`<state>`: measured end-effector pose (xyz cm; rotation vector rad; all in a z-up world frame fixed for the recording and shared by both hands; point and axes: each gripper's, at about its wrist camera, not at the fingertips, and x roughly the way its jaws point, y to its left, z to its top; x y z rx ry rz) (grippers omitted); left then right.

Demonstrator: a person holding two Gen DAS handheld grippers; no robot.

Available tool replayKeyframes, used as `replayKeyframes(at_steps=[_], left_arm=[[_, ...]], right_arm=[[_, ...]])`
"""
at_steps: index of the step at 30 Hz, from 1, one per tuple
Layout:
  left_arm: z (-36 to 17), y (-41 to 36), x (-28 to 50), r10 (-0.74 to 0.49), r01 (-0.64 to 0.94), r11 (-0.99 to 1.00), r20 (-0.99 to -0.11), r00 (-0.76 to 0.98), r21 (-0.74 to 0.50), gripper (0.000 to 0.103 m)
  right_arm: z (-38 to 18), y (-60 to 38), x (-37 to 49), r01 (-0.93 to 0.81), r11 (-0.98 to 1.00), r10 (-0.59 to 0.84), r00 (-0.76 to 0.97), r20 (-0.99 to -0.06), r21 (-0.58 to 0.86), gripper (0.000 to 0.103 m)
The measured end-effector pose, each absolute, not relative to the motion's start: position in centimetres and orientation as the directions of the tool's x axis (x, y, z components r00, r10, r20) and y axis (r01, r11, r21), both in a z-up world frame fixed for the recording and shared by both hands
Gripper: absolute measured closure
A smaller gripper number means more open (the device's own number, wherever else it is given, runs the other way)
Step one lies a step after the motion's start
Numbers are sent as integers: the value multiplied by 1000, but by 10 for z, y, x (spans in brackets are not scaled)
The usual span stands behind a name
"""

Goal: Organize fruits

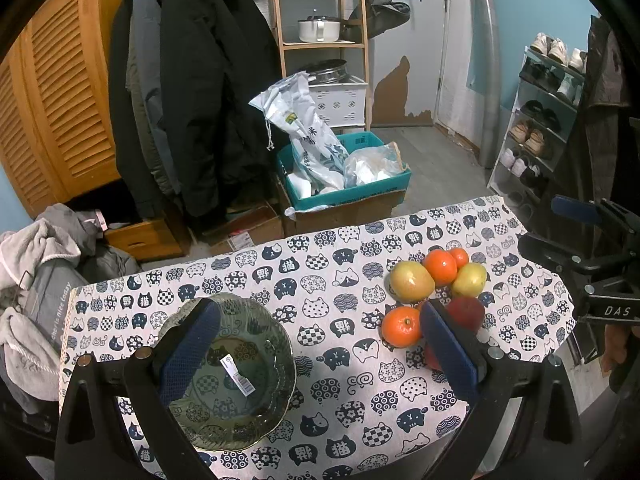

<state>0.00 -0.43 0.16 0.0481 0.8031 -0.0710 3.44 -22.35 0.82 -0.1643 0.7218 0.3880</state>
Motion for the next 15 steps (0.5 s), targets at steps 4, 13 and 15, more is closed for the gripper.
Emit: replayKeyframes(at_steps=[4,13,15], left_arm=[[2,-5,0,-44,81,997,-720,692,18,2],[1,-5,0,-43,81,997,-720,692,18,2],[1,-5,0,-43,82,996,-721,692,19,2]], right_arm=[[8,-224,34,-400,916,288,683,-672,-14,11],[7,-224,34,-399,917,288,684,-670,-14,11],[8,-223,34,-400,917,288,685,-669,-15,11]])
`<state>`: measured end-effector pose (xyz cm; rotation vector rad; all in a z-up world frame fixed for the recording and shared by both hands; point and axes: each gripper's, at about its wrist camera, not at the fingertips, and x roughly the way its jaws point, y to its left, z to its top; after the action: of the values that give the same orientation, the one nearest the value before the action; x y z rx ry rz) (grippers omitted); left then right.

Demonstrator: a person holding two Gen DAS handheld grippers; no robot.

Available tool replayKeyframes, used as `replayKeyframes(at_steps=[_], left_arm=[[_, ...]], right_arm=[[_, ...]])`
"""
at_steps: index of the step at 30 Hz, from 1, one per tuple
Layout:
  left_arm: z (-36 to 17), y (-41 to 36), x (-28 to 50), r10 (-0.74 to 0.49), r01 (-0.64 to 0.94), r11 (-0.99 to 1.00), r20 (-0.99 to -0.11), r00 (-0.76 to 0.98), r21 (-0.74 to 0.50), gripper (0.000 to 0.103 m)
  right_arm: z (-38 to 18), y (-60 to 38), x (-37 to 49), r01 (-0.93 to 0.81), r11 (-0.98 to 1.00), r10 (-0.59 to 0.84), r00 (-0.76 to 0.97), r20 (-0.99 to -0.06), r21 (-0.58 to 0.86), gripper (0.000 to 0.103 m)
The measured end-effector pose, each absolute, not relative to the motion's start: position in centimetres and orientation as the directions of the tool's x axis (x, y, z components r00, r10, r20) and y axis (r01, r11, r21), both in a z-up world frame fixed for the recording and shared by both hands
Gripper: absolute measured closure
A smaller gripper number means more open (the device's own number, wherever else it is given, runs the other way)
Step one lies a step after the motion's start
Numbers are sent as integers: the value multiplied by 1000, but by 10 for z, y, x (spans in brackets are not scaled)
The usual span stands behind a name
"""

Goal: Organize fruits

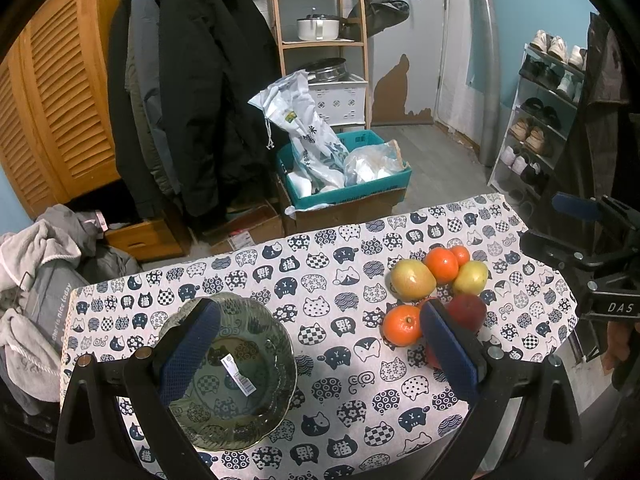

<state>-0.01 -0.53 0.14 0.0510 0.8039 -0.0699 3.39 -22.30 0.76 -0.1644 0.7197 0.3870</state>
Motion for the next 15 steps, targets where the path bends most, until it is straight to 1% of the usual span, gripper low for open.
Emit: replayKeyframes(at_steps=[15], left_arm=[[-8,-1,0,-32,86,996,-731,682,36,2]], right_arm=[[12,-224,39,-395,919,287,688,-666,-12,11]])
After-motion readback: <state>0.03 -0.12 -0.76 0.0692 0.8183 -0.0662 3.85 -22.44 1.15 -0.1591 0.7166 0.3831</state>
